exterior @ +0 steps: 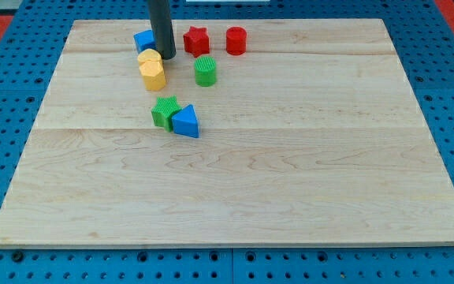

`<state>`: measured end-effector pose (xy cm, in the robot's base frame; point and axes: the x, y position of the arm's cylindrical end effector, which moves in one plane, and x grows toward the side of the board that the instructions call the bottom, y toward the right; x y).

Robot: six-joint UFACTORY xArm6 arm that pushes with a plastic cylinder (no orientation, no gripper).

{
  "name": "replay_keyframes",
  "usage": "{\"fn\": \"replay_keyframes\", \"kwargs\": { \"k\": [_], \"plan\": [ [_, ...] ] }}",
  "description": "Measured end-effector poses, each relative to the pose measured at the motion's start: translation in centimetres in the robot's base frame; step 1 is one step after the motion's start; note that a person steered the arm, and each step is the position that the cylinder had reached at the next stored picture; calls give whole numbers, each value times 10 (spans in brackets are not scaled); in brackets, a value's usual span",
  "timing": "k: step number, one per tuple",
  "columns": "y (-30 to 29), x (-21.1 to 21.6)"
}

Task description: Push blue triangle left to the yellow hexagon

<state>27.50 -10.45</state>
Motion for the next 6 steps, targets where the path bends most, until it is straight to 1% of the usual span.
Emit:
{"fn": "replay_keyframes", "kwargs": {
  "k": [2, 4, 5, 6],
  "plan": [
    [-24, -21],
    [34, 39],
    [56, 81],
    [107, 118]
  ]
}}
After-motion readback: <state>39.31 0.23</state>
